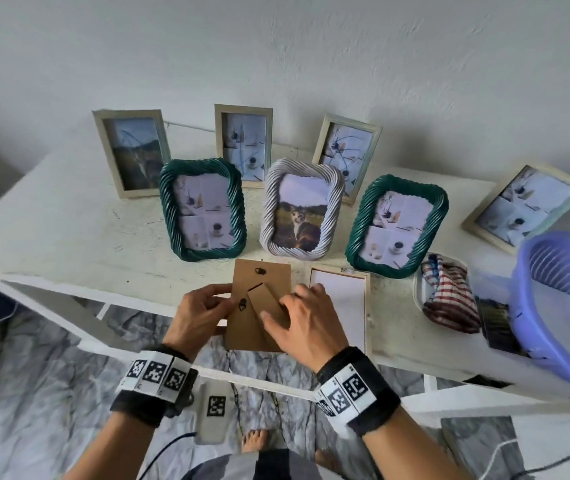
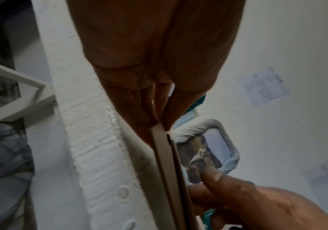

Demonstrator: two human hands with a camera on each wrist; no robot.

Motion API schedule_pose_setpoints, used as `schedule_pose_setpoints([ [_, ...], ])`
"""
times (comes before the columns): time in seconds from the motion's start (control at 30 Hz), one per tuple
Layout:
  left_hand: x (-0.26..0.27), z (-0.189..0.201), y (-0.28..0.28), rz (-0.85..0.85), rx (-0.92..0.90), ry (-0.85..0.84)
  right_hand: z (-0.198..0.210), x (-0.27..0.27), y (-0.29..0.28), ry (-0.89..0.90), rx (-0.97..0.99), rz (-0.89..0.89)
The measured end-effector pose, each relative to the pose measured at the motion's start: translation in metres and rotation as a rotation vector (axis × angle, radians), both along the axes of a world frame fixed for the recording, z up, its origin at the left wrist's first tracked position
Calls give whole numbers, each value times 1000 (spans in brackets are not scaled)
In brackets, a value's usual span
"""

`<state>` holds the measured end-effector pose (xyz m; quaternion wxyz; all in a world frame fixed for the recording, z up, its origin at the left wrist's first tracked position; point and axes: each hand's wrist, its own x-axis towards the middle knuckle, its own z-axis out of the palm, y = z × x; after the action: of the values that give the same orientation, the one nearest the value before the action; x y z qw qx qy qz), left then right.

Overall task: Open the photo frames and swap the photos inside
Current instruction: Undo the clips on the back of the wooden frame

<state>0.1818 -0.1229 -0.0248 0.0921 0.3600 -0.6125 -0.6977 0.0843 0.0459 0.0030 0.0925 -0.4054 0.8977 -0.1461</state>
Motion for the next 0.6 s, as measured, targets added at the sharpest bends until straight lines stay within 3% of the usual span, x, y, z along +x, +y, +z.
schedule_pose_setpoints([
  [0.2,-5,-22,-13,0,-166,-109,-8,-1,-24,54,164,68],
  [0.33,-6,-24,-15,-32,-733,-238,-10,-2,-26,96,169,83],
  [0.4,-4,-23,-14,-33,-885,-265,-10,-3,-24,92,192,107],
  [0.5,-6,-19,-10,-35,-954,-145,-12,-5,-13,34,88,107],
  [0.6,-11,-9,9,-173,-942,57,-14,-13,11,43,-103,16],
])
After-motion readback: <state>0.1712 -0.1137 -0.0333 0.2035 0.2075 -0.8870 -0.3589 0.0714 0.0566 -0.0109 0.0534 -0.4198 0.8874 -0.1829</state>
